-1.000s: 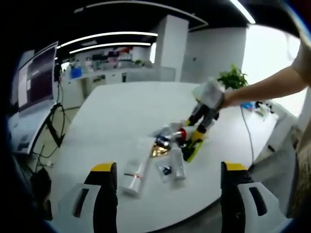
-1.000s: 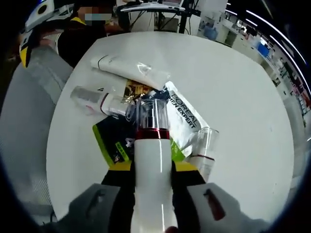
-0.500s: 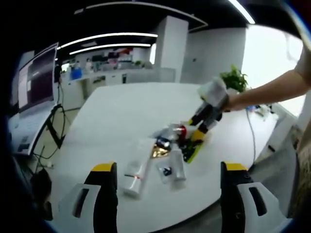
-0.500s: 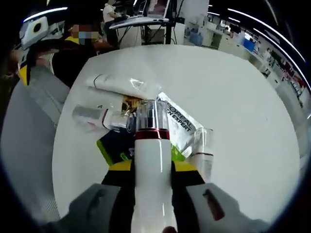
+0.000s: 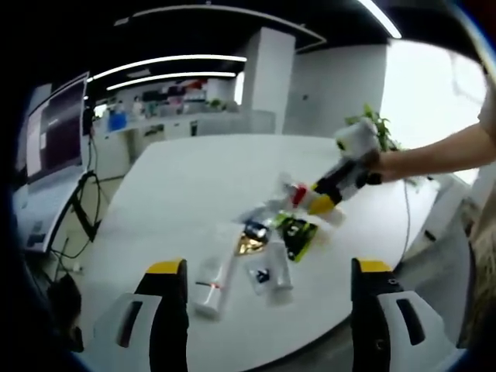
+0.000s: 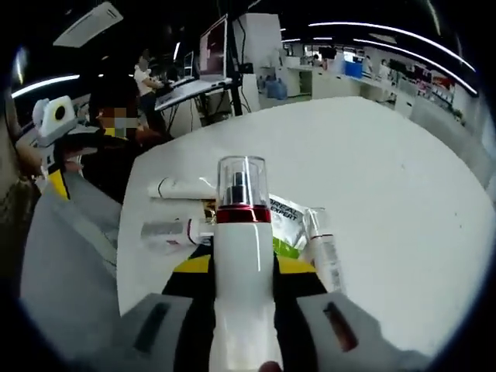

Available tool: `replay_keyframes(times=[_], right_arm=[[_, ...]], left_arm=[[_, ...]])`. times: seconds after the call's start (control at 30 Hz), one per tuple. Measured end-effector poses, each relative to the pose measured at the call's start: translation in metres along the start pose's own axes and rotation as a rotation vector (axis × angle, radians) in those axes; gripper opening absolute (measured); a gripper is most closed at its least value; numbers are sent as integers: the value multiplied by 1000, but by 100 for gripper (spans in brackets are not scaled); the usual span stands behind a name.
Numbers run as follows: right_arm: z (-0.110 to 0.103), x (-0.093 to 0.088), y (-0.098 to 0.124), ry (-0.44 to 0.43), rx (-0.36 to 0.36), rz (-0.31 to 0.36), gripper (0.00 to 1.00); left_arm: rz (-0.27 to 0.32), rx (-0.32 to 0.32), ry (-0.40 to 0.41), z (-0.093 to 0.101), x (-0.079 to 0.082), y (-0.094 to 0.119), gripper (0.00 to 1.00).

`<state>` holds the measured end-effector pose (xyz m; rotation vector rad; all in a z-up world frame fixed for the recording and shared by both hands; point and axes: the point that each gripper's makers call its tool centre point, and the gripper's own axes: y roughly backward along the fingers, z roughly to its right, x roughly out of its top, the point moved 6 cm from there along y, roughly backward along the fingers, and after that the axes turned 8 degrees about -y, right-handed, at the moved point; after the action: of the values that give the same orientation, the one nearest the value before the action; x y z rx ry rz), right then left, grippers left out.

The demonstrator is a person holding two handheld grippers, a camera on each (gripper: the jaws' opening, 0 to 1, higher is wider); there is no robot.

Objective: Arrange the skincare products in the storage area until every visible bottle or jar stands upright without overlapping.

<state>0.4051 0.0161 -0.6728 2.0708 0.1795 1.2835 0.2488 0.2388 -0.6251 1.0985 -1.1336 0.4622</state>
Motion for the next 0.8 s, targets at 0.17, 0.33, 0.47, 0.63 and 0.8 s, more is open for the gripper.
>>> replay_keyframes(times=[0.17, 0.33, 0.47, 0.63, 0.8], right_arm=[[-18, 20, 19, -176, 122, 219, 27], [-37, 41, 36, -230, 190, 353, 27], [-50, 51, 47, -249, 230, 418, 27], [-68, 55, 56, -273, 285, 474, 28], [-84, 57, 64, -269, 342, 511, 28]], left_arm=[[11, -35, 28, 1, 2, 1, 83], [24, -67, 43, 4, 5, 1, 83], [17, -103, -11, 12, 10, 1, 83], [61, -177, -6, 26, 29, -2, 83], [109, -274, 37, 43, 50, -13, 80]])
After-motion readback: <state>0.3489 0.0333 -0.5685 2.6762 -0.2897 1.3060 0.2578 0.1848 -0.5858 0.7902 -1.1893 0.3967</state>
